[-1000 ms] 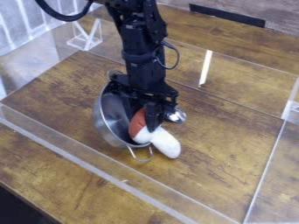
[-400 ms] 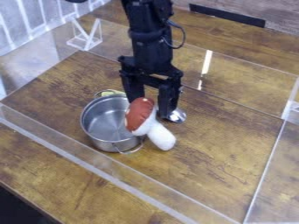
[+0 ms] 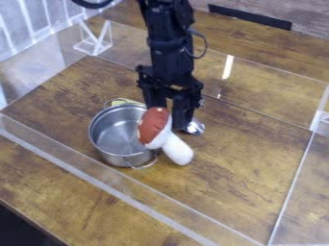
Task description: Put the mushroom in the silver pot
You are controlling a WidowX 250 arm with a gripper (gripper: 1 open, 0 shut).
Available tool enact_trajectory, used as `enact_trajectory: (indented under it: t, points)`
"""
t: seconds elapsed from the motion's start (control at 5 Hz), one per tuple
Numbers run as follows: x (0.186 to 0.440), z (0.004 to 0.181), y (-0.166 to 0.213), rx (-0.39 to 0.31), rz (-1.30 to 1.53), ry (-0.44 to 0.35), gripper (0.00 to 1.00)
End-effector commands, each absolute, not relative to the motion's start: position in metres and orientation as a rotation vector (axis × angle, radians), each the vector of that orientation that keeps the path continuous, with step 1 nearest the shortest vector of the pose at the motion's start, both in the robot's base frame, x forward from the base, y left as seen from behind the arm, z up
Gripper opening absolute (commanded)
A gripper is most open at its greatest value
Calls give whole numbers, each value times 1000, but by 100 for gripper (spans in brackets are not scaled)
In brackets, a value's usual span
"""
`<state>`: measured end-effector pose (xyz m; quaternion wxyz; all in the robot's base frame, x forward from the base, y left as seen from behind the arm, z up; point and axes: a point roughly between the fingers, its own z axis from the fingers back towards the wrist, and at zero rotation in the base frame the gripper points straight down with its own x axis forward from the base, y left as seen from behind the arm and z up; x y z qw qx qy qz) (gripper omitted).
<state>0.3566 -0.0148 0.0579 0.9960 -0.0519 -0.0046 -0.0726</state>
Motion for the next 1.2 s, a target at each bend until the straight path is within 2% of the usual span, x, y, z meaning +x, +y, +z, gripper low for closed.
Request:
enact_trajectory:
  t: [0.0,0.2,0.4,0.6,1.0]
  points:
    - [370,79,1,-95,-114,-79,0]
    - [373,96,14,-83,-80,-105,0]
    - [372,94,19,-84,-36,-101,100]
    - [372,92,23,-86,5,-97,100]
    - [366,114,36,-77,38,-104,100]
